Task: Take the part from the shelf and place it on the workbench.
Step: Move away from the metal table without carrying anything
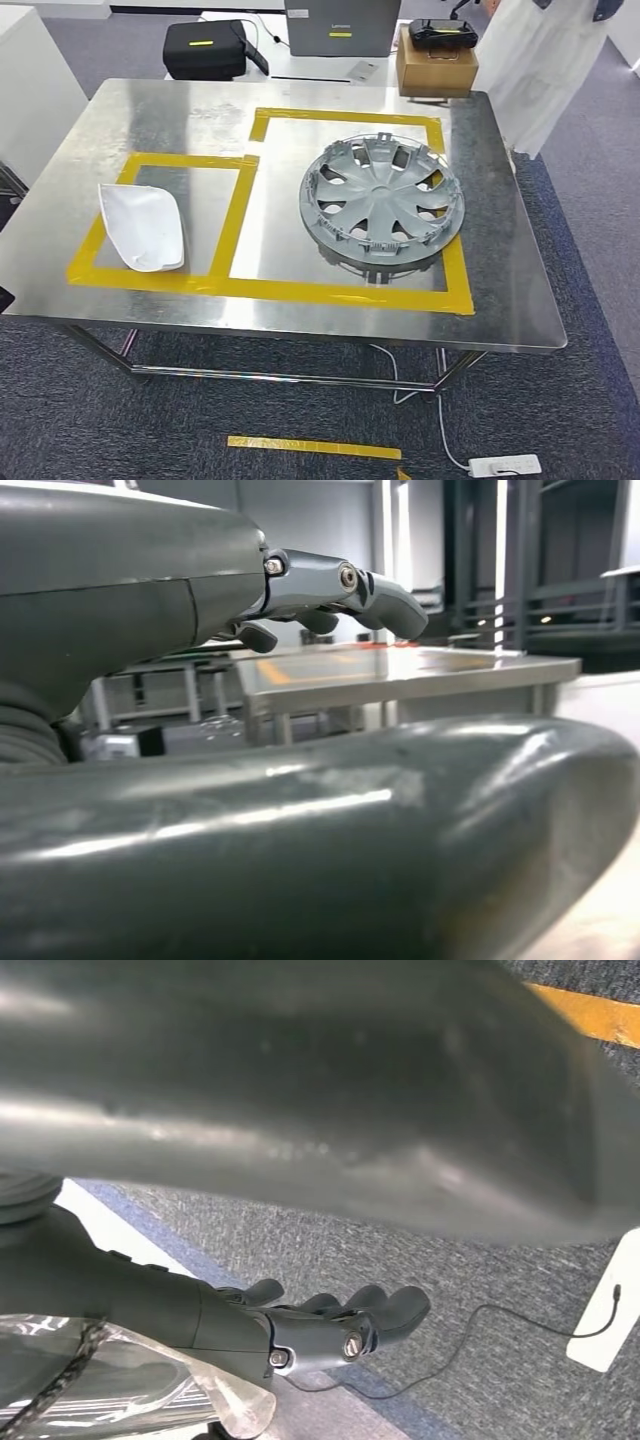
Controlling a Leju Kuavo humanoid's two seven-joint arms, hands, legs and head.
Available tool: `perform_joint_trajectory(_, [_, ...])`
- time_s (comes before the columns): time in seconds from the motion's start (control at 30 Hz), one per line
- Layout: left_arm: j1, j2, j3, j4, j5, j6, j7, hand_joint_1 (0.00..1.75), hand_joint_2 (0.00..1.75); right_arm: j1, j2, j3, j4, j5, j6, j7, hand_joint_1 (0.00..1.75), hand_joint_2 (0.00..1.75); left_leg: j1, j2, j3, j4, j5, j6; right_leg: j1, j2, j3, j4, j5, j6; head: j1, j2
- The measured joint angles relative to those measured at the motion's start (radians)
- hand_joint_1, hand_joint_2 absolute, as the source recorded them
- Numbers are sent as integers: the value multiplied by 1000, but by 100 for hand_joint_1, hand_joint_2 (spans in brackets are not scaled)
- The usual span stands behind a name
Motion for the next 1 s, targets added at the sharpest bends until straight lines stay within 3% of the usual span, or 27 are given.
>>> perform_joint_trajectory(0.27, [142, -16, 174, 1, -70, 3, 3, 0, 0, 11, 0, -17, 0, -5, -7, 5, 0, 0, 0, 1, 2, 0, -2, 0, 0, 3, 10, 0, 0, 0, 0, 0])
perform_joint_trajectory(0.43, [209, -61, 285, 20, -123, 3, -11, 0, 0, 13, 2, -26, 0, -5, -8, 11, 0, 0, 0, 1, 6, 0, -7, -1, 0, 1, 5, 0, -6, -1, 0, 0])
perform_joint_trajectory(0.77, [242, -123, 362, 74, -155, 0, -10, 0, 0, 14, 6, -32, 0, -5, -8, 11, 0, 0, 0, 0, 10, 0, -8, -1, 0, -1, 20, 0, -6, 0, 0, 0])
perform_joint_trajectory(1.0, [267, -258, 405, 136, -154, -14, -19, 0, 0, 15, 16, -34, 0, -4, -10, 11, 0, 0, -1, 0, 11, 0, -10, -1, -1, -1, 20, 0, -7, 0, 0, 0])
